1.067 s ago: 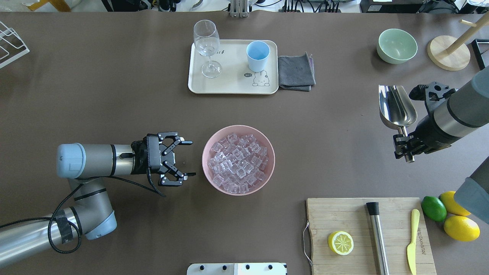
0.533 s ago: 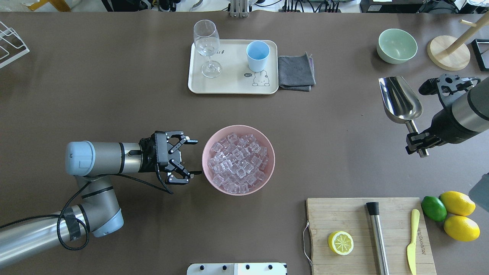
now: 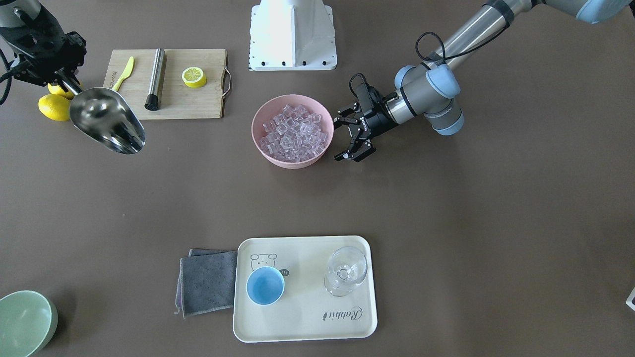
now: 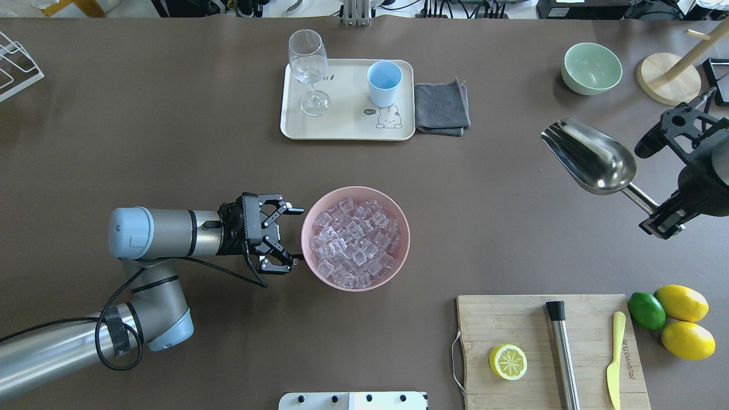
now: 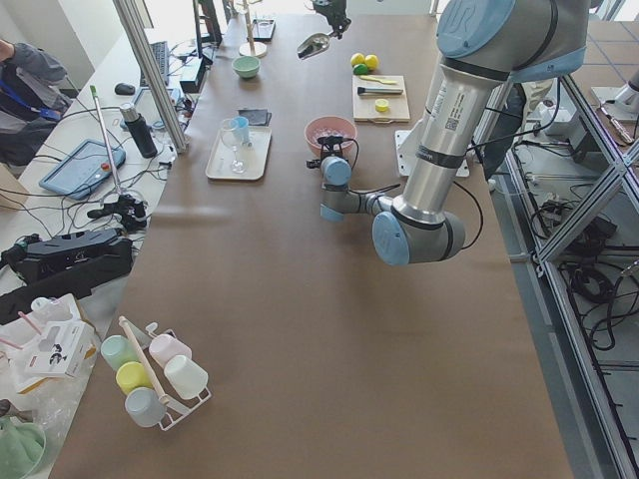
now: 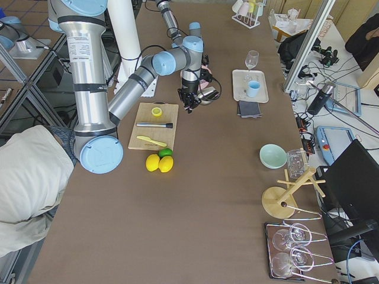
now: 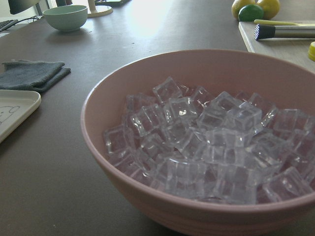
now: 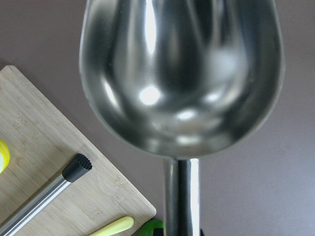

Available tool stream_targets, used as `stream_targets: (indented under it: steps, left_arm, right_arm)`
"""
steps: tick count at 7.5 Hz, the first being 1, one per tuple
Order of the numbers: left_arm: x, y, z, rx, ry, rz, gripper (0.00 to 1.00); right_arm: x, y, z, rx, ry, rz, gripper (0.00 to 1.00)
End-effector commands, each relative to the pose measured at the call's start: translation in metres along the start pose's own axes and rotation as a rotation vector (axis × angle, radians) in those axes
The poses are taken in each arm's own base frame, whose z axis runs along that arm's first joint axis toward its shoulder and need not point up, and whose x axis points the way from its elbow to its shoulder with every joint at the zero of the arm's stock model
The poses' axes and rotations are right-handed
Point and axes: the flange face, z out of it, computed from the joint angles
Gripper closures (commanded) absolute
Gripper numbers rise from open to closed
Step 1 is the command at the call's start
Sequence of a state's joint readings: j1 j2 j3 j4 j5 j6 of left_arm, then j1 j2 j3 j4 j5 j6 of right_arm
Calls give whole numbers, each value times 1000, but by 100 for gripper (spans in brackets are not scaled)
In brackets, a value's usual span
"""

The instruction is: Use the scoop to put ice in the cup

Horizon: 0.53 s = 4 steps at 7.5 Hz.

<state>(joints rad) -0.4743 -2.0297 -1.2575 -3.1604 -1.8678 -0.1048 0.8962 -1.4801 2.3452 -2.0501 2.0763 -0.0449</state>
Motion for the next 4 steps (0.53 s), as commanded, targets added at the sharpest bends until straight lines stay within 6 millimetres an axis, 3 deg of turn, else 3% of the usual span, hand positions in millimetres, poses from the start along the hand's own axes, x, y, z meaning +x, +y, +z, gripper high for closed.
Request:
stream_targets:
  steps: [1,3,4]
  left_arm:
    - [6,1,2,-8,51,-4,2]
    - [8,-4,8,-19,68,-9,2]
    - [8,-6,9,-18,70,-27,2]
  right_arm:
    - [-37,-42,-2,-103,57,-171,100]
    - [-38,-47,-9,-133,98,-323,100]
    - [-45,-60,-18,-155,109,-343,100]
